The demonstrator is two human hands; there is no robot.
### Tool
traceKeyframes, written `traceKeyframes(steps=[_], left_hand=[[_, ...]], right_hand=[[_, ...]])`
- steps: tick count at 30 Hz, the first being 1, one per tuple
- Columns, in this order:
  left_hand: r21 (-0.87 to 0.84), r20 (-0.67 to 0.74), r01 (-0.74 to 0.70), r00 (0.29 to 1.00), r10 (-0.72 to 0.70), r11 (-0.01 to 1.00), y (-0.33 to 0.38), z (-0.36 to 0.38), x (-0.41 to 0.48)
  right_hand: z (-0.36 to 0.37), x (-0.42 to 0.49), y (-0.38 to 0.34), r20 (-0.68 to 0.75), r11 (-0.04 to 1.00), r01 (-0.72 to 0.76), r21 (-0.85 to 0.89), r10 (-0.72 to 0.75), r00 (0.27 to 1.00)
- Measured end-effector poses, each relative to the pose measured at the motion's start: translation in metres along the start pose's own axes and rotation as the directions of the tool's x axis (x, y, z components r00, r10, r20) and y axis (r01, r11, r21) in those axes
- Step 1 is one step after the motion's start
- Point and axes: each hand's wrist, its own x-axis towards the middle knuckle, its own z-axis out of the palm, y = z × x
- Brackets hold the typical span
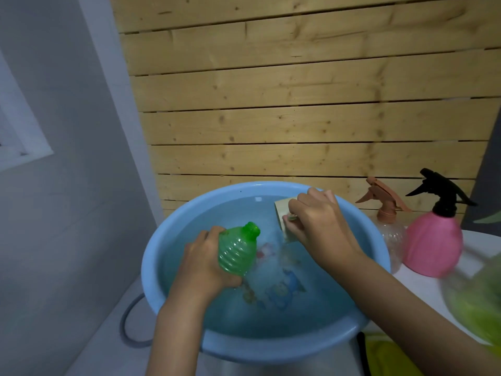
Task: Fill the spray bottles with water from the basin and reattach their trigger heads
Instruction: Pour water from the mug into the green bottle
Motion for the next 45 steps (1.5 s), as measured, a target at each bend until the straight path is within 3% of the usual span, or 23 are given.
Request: traceKeyframes(steps=[11, 13, 24, 27, 31, 37, 40, 45], left_hand=[[0.116, -0.048, 0.001, 0.999, 0.004, 0.993, 0.006, -0.005, -0.002], [0.108, -0.038, 0.010, 0.999, -0.006, 0.994, 0.006, -0.005, -0.003], [0.114, -0.003, 0.015, 1.000, -0.014, 0.993, 0.007, -0.006, -0.004], [0.121, -0.009, 0.012, 1.000, -0.011, 0.993, 0.007, -0.006, -0.004], [0.101, -0.008, 0.005, 1.000, -0.004, 0.995, 0.006, -0.005, -0.004], [0.066, 0.015, 0.008, 1.000, -0.009, 0.998, 0.006, -0.004, -0.003], [0.061, 0.028, 0.016, 0.999, -0.017, 0.998, 0.006, -0.003, -0.002], [0.084, 0.046, 0.028, 0.998, -0.032, 0.996, 0.005, -0.003, -0.002]], right_hand=[[0.011, -0.003, 0.004, 0.296, 0.986, -0.135, -0.097, 0.158, 0.942], [0.011, -0.004, 0.005, 0.334, 0.980, -0.194, -0.046, 0.198, 0.921], [0.010, -0.009, 0.011, 0.329, 0.792, -0.589, 0.161, 0.520, 0.789], [0.008, -0.007, 0.012, 0.308, 0.696, -0.684, 0.217, 0.616, 0.725], [0.001, -0.005, 0.015, 0.297, 0.500, -0.814, 0.296, 0.761, 0.576], [-0.009, -0.003, 0.016, 0.373, 0.240, -0.856, 0.458, 0.822, 0.431], [-0.009, -0.004, 0.018, 0.428, 0.132, -0.828, 0.545, 0.805, 0.410], [-0.013, -0.002, 0.015, 0.424, 0.102, -0.764, 0.637, 0.782, 0.458]])
